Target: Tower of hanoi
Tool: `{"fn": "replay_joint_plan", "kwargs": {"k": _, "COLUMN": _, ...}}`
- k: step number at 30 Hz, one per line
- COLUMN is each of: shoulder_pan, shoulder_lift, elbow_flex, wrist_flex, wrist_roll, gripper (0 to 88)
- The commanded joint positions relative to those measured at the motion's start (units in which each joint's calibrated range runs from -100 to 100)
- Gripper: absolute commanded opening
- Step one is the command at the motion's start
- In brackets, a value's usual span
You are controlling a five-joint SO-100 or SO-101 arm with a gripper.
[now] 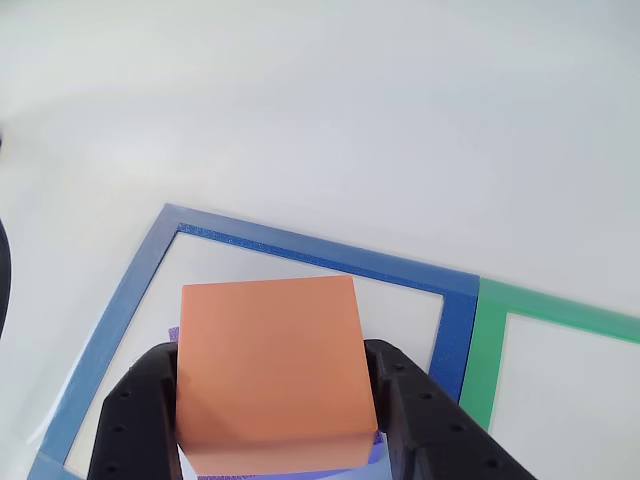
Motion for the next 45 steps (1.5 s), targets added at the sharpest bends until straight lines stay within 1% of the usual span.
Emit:
{"fn": "replay_joint_plan", "kwargs": {"k": 1, "shoulder_pan": -0.8, "shoulder_lift": 2.3, "elbow_flex": -2.8, "wrist_flex": -4.4, "wrist_roll": 1.0, "gripper": 8.8}}
{"fn": "replay_joint_plan", "kwargs": {"k": 7, "shoulder_pan": -1.2, "shoulder_lift": 6.2, "elbow_flex": -5.1, "wrist_flex": -6.7, "wrist_roll": 1.0, "gripper": 9.4}}
{"fn": "replay_joint_plan", "kwargs": {"k": 9, "shoulder_pan": -1.2, "shoulder_lift": 6.7, "elbow_flex": -5.3, "wrist_flex": -7.3, "wrist_roll": 1.0, "gripper": 12.3}}
{"fn": "replay_joint_plan", "kwargs": {"k": 11, "shoulder_pan": -1.1, "shoulder_lift": 7.1, "elbow_flex": -5.2, "wrist_flex": -7.8, "wrist_roll": 1.0, "gripper": 17.8}}
{"fn": "replay_joint_plan", "kwargs": {"k": 12, "shoulder_pan": -1.0, "shoulder_lift": 7.2, "elbow_flex": -5.2, "wrist_flex": -7.9, "wrist_roll": 1.0, "gripper": 19.2}}
{"fn": "replay_joint_plan", "kwargs": {"k": 20, "shoulder_pan": -0.7, "shoulder_lift": 7.5, "elbow_flex": -4.6, "wrist_flex": -7.9, "wrist_roll": 1.0, "gripper": 21.1}}
{"fn": "replay_joint_plan", "kwargs": {"k": 25, "shoulder_pan": 0.0, "shoulder_lift": 6.3, "elbow_flex": -4.4, "wrist_flex": -7.6, "wrist_roll": 1.0, "gripper": 26.7}}
{"fn": "replay_joint_plan", "kwargs": {"k": 28, "shoulder_pan": 0.5, "shoulder_lift": 3.0, "elbow_flex": -4.2, "wrist_flex": -6.6, "wrist_roll": 1.0, "gripper": 26.9}}
{"fn": "replay_joint_plan", "kwargs": {"k": 31, "shoulder_pan": 1.3, "shoulder_lift": -3.3, "elbow_flex": -5.2, "wrist_flex": 0.6, "wrist_roll": 1.0, "gripper": 25.9}}
{"fn": "replay_joint_plan", "kwargs": {"k": 33, "shoulder_pan": 2.1, "shoulder_lift": -9.1, "elbow_flex": -7.1, "wrist_flex": 9.2, "wrist_roll": 1.0, "gripper": 23.7}}
{"fn": "replay_joint_plan", "kwargs": {"k": 39, "shoulder_pan": 5.2, "shoulder_lift": -25.4, "elbow_flex": -19.1, "wrist_flex": 43.5, "wrist_roll": 1.0, "gripper": 12.6}}
{"fn": "replay_joint_plan", "kwargs": {"k": 41, "shoulder_pan": 7.1, "shoulder_lift": -29.0, "elbow_flex": -23.6, "wrist_flex": 54.5, "wrist_roll": -0.5, "gripper": 8.9}}
{"fn": "replay_joint_plan", "kwargs": {"k": 42, "shoulder_pan": 8.1, "shoulder_lift": -30.8, "elbow_flex": -25.8, "wrist_flex": 60.2, "wrist_roll": -0.5, "gripper": 7.3}}
{"fn": "replay_joint_plan", "kwargs": {"k": 44, "shoulder_pan": 10.6, "shoulder_lift": -32.8, "elbow_flex": -30.2, "wrist_flex": 69.5, "wrist_roll": -1.2, "gripper": 4.8}}
{"fn": "replay_joint_plan", "kwargs": {"k": 45, "shoulder_pan": 11.9, "shoulder_lift": -33.6, "elbow_flex": -32.0, "wrist_flex": 73.4, "wrist_roll": -0.9, "gripper": 4.1}}
